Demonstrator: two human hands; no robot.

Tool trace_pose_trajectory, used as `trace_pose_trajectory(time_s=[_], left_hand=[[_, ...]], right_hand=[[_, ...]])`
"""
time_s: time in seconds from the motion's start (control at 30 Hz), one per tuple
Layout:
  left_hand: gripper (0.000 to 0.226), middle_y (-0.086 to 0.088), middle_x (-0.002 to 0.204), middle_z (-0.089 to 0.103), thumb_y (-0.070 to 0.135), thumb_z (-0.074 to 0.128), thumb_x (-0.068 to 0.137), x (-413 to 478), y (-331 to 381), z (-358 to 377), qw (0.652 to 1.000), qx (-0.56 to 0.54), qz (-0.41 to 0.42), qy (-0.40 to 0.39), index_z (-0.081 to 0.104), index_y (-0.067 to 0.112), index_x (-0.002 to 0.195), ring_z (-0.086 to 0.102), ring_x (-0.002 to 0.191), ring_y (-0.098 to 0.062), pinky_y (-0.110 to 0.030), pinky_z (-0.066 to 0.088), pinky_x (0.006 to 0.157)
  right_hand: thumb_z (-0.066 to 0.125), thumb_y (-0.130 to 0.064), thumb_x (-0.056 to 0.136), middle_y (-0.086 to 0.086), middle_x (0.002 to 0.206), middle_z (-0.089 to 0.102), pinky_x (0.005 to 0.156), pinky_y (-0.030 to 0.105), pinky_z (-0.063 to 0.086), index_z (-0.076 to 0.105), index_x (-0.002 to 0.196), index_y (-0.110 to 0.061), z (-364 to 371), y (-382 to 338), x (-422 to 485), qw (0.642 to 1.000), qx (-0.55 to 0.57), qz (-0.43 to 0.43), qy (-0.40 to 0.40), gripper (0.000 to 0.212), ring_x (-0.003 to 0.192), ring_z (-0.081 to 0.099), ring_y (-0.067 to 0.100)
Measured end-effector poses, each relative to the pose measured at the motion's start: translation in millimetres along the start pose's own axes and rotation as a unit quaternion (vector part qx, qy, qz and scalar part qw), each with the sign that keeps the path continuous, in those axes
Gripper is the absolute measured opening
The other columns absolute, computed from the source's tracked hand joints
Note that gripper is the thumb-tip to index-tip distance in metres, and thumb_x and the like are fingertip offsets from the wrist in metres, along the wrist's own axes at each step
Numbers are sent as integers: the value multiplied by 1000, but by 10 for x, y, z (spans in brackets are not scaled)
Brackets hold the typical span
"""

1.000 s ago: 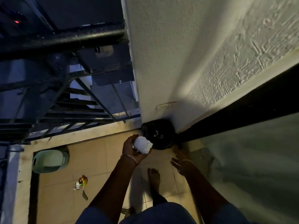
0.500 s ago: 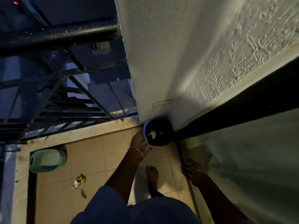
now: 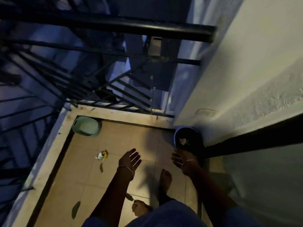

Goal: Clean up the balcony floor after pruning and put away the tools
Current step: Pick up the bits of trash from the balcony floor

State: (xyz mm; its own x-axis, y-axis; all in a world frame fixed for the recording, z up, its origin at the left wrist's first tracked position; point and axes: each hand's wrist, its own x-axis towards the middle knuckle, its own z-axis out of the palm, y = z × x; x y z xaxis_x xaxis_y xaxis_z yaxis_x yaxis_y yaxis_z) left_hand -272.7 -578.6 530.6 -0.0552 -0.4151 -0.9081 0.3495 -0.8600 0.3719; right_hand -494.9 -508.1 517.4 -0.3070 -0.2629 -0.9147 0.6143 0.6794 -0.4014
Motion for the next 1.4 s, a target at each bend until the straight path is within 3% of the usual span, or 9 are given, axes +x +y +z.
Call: trace_pose_trajectory(time_s=[0.23,0.37,0.53,0.63,0.73,0.93,1.13,1.23,1.4], left_hand=[[18,-8,91,63,20,50,99,-455,302,-1288,990,-103,57,74,65,11,93,61,79,-21,-33,49,70],[15,-7,85,63,17,54,95,-738,331,-1911,972,-180,79,126,66,9,93,60,74,-21,-33,49,71],[21,-10,85,65,17,48,97,-782,343,-2535,937,-271,93,198,67,7,96,61,79,-25,-37,50,82],[24,-9,85,66,20,47,98,-656,348,-2807,923,-300,75,227,67,10,87,60,83,-26,-41,45,91],[21,-11,91,67,17,49,97,-358,394,-3105,901,-338,79,261,68,11,91,63,82,-27,-36,51,76],[21,-13,95,67,12,49,97,640,419,-3548,849,-414,74,320,67,5,105,64,89,-30,-36,53,70],[18,-16,96,66,9,53,95,1798,270,-3843,823,-447,70,342,67,3,105,64,91,-33,-51,53,88],[17,-14,92,65,8,53,95,2380,96,-3985,818,-451,77,349,67,4,103,63,84,-30,-40,54,78],[17,-12,88,66,7,50,96,3169,-393,-4144,813,-457,68,354,67,9,98,64,79,-25,-33,52,68]], right_hand=[[55,-12,96,13,76,60,58,30,45,60,77,-9,1056,717,-401,985,-164,-26,-38,20,63,56,25],[49,-12,99,12,85,62,59,23,43,56,76,-14,1633,987,-593,945,-309,-30,-101,23,78,63,25],[56,-13,95,10,74,61,61,28,48,61,80,-10,2337,1315,-469,898,-405,-70,-157,17,64,60,25],[60,-28,84,10,79,66,68,35,55,64,74,-16,2750,1459,-305,835,-515,-118,-157,16,70,65,28],[60,-25,85,8,70,62,56,27,49,62,70,-15,3191,1608,196,781,-582,-148,-171,18,58,59,23],[54,-36,76,7,83,71,81,44,58,58,62,-20,4104,1787,1453,601,-753,-208,-169,22,86,68,33],[52,-49,76,6,92,71,82,49,58,68,88,-22,4952,2157,2546,523,-801,-233,-175,33,89,68,30],[63,-25,86,7,104,68,83,33,53,65,107,-19,5331,2484,2877,478,-823,-243,-187,22,93,64,28],[77,-20,78,18,120,60,83,32,46,51,124,-9,5634,3039,3973,411,-847,-273,-197,54,107,60,36]])
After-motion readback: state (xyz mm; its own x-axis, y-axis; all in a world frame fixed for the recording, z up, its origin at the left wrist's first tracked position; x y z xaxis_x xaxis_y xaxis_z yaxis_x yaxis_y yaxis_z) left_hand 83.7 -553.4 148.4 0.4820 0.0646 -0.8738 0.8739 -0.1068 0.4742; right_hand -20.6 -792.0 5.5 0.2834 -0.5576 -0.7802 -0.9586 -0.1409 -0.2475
